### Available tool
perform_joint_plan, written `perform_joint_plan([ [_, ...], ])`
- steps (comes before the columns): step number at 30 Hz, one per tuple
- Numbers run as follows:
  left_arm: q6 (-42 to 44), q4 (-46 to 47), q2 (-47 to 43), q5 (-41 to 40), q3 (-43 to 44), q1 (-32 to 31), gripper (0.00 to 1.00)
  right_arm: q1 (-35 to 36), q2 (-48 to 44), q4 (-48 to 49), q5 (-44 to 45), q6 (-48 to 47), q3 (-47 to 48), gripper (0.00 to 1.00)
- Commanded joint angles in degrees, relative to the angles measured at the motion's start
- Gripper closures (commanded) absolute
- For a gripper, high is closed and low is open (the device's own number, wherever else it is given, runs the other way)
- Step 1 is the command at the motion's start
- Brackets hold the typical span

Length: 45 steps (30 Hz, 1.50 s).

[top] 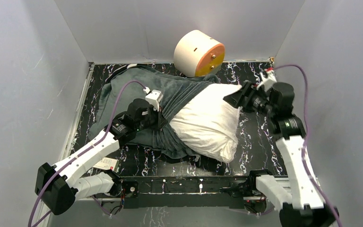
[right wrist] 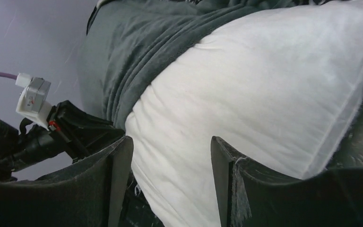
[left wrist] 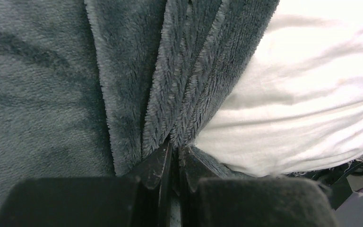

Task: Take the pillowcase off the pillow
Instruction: Remove the pillow from the pillowcase.

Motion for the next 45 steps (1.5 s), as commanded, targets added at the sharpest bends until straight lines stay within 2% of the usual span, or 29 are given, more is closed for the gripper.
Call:
perform_joint_plan([
  [1,-0.8,-8.2,0.0,0.5,-4.2,-1.6,1.0,1.7,12.4,6.5,-17.9,-0.9,2.5,0.31],
  [3,-1.7,-8.0,-0.3,0.4,-4.5,-2.0,1.0,6.6,17.0,5.1,-13.5,-4.0,2.7,0.28],
  [7,-1.3,-8.1,-0.9,-0.8,-3.4,-2.9,1.0,16.7,24.3,-4.3,5.7,-6.4,1.5,0.31],
  [9,-1.1,-8.4,-1.7,-2.4,-2.3,-2.9,0.84,20.8,24.3,-2.7,11.6,-3.6,-4.8,0.35],
  [11,-1.0,-9.1,-2.1,-4.9,-0.1,-2.8,0.68,22.0,22.9,-0.1,13.3,-0.8,-12.6,0.39],
  [15,3.2,-11.1,1.7,-7.6,11.0,-2.9,0.3,22.1,18.7,2.3,15.4,1.6,-24.1,0.44],
  [18,6.9,-11.1,8.3,-7.7,20.7,-2.9,0.15,22.1,17.1,5.3,13.7,2.9,-27.7,0.46],
  [23,13.2,-13.0,23.9,-4.6,38.6,-2.8,0.07,22.1,16.0,8.7,13.1,5.3,-30.6,0.47],
  [27,16.6,-17.0,37.9,-3.1,53.1,-2.4,0.05,22.0,11.8,9.9,14.2,6.8,-33.0,0.47],
  [31,17.5,-19.9,49.2,1.0,62.5,-2.1,0.04,22.1,7.8,10.1,14.5,7.8,-34.8,0.47],
  [33,17.4,-21.7,53.5,2.6,65.2,-2.1,0.07,22.0,6.2,9.8,14.7,8.1,-35.4,0.47],
  [35,17.3,-23.2,55.1,5.8,65.8,-2.1,0.18,22.0,4.8,8.6,15.7,8.3,-35.4,0.45],
  [36,17.4,-23.4,55.1,6.8,65.1,-2.1,0.26,22.0,4.2,7.9,16.7,8.4,-35.3,0.44],
  [38,17.1,-22.7,54.0,6.3,62.4,-2.1,0.52,22.0,2.9,6.2,19.4,8.6,-34.3,0.42],
  [40,16.3,-20.4,51.5,3.9,58.7,-2.1,0.85,22.0,1.6,4.8,21.7,8.4,-32.9,0.39],
  [41,15.7,-18.2,50.0,2.7,56.8,-2.1,0.97,22.0,1.1,4.2,23.1,8.3,-31.9,0.37],
  [42,15.2,-16.5,48.5,1.7,54.5,-2.1,1.0,22.0,0.7,3.4,24.1,8.0,-30.5,0.33],
  [45,14.1,-11.4,44.1,-0.1,50.3,-2.1,1.0,21.9,0.1,-0.9,28.7,6.9,-24.3,0.28],
])
